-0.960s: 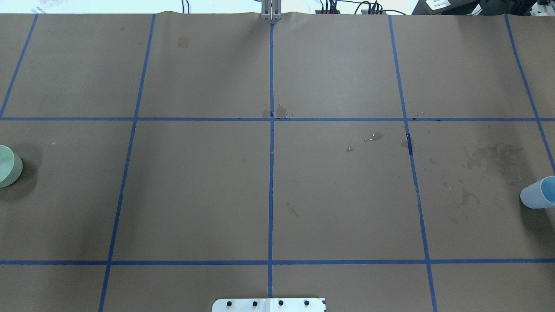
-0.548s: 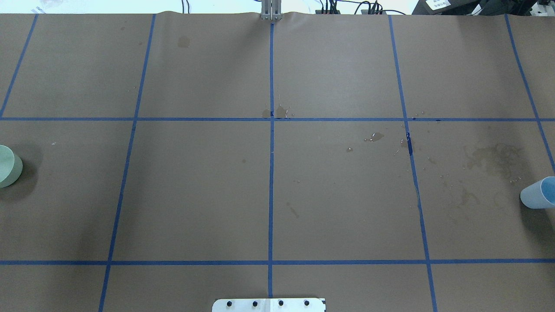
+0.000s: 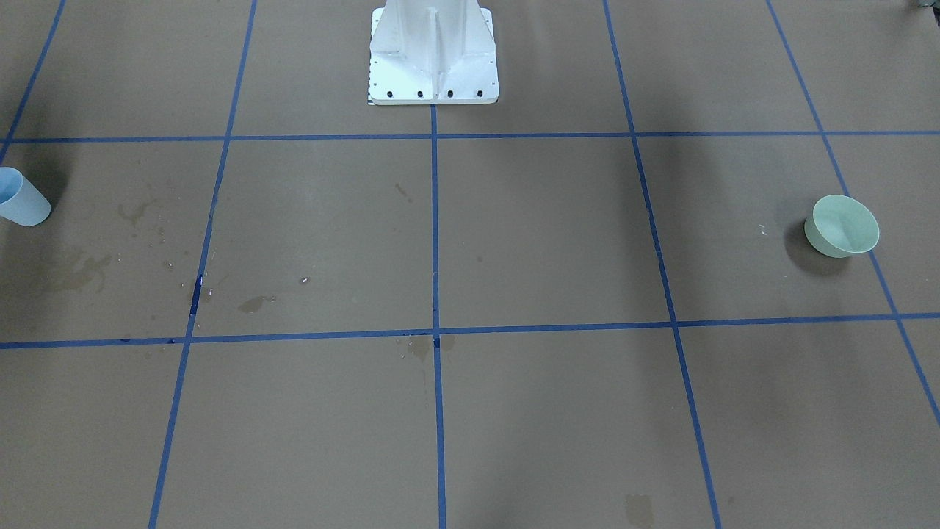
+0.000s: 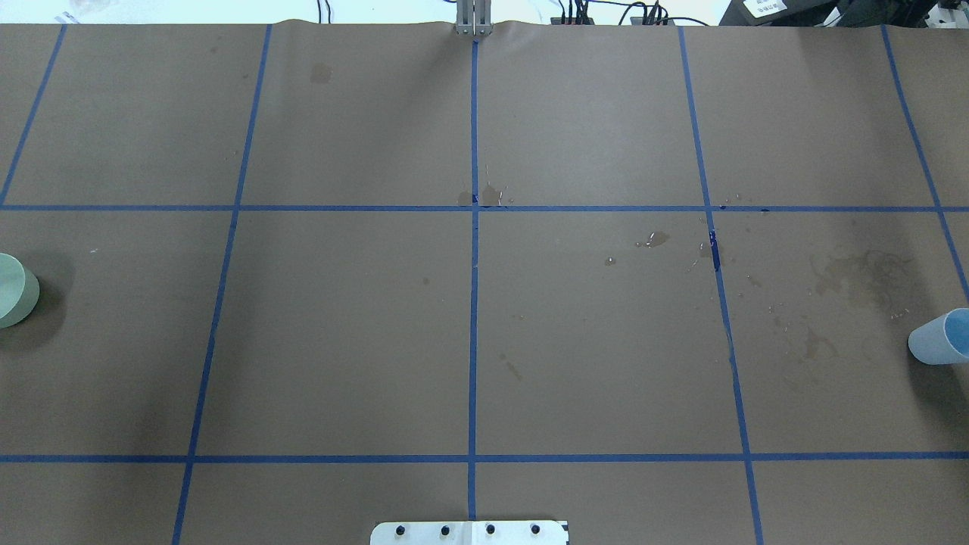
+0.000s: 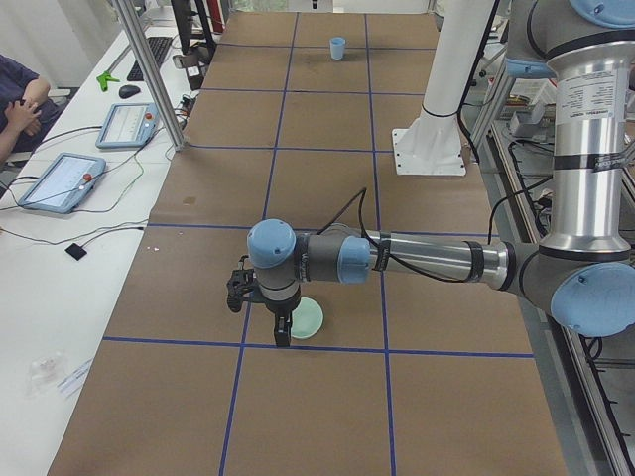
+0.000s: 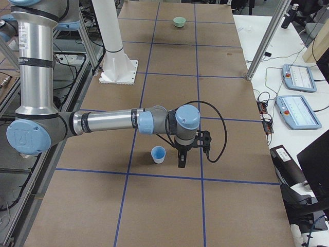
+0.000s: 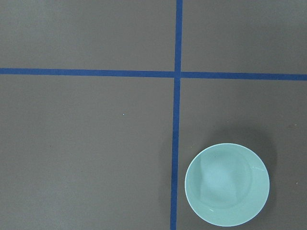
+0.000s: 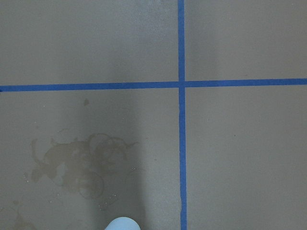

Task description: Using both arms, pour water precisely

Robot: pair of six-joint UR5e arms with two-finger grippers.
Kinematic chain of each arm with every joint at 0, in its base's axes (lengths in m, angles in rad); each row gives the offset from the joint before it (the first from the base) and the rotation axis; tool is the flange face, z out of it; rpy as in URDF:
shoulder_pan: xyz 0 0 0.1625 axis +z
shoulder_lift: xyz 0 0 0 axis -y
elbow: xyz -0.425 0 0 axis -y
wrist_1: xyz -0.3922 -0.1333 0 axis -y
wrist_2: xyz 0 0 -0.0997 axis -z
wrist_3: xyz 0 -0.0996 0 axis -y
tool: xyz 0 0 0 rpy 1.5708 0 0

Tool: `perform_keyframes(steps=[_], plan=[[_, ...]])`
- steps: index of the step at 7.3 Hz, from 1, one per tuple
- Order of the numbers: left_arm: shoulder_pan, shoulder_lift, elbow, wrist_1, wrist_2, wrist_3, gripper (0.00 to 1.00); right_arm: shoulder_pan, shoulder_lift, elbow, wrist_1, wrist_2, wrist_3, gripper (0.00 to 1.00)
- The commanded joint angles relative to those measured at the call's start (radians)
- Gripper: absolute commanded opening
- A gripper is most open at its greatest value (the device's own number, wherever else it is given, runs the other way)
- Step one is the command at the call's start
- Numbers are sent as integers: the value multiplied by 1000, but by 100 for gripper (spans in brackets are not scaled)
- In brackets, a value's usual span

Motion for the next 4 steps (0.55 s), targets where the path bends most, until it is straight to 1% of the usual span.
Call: perform_keyframes(steps=[1,4], plan=[[1,0,0,0,0,-2,100,0,-2,0,1,0,0,99],[1,0,0,0,0,-2,100,2,1,0,1,-4,2,99]])
